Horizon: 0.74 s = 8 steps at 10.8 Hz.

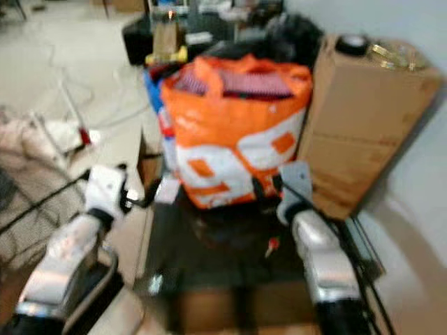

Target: Hang keys on a hook

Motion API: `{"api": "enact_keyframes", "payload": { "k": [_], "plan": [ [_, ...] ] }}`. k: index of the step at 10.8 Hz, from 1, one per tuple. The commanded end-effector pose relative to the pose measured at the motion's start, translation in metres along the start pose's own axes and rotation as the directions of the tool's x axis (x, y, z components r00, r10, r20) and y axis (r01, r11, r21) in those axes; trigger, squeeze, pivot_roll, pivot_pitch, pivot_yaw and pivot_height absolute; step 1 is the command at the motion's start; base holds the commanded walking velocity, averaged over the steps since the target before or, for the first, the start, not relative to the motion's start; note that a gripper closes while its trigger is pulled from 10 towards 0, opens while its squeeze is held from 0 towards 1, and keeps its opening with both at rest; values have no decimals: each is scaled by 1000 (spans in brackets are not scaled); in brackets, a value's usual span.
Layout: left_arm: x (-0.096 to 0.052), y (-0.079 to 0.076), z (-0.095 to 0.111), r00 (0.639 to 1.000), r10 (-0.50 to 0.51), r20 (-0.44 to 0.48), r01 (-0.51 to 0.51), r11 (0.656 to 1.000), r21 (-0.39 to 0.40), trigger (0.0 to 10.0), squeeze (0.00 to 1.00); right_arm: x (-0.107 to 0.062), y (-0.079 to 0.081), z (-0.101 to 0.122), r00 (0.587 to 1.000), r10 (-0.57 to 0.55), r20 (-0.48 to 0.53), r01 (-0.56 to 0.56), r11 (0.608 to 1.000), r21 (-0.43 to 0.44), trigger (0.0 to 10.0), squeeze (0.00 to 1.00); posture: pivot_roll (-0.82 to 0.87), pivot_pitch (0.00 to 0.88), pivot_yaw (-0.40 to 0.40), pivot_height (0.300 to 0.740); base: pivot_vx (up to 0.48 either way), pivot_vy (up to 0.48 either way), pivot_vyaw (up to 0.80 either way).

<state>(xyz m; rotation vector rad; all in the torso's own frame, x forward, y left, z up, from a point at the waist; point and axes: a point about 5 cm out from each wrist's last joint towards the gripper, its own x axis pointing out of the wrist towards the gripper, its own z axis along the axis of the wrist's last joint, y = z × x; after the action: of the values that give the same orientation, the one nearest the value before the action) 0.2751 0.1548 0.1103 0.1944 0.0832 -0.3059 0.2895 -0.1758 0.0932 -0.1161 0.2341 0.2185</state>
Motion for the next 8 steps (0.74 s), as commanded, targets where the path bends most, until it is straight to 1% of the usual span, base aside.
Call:
{"api": "enact_keyframes", "payload": {
  "k": [1,2,3,5,6,7,8],
  "plan": [
    [2,-6,3,1000,-22,12,22,1000,8,10000,118,0,-3,-5,999,3,-38,-3,1000,-15,10000,984,-30,0,15,740,307,0,0],
    [1,-10,0,998,-60,-9,60,998,18,10000,94,3,-5,-12,995,-7,-102,4,1000,-27,10000,635,-30,0,13,740,0,0,0],
    [-2,-16,-5,986,-159,-48,161,987,28,10000,78,9,-6,-24,979,-1,-203,-5,1000,-26,10000,0,-33,0,13,740,0,0,0],
    [-6,-20,-10,954,-277,-115,283,958,37,10000,82,19,-4,-39,950,21,-310,-19,1000,10,10000,0,-30,0,13,740,0,0,0],
    [-10,-22,-15,911,-376,-169,387,921,38,10000,82,27,1,-48,922,20,-386,-14,1000,16,10000,0,-24,0,9,740,0,0,0],
    [-12,-22,-16,883,-428,-193,441,897,33,10000,82,31,3,-53,908,15,-418,5,999,47,10000,0,-17,0,0,740,0,0,0],
    [-14,-24,-18,859,-466,-213,480,877,17,10000,82,33,2,-58,894,2,-449,24,998,52,10000,0,-16,0,-2,740,0,0,0]
  ]
}}
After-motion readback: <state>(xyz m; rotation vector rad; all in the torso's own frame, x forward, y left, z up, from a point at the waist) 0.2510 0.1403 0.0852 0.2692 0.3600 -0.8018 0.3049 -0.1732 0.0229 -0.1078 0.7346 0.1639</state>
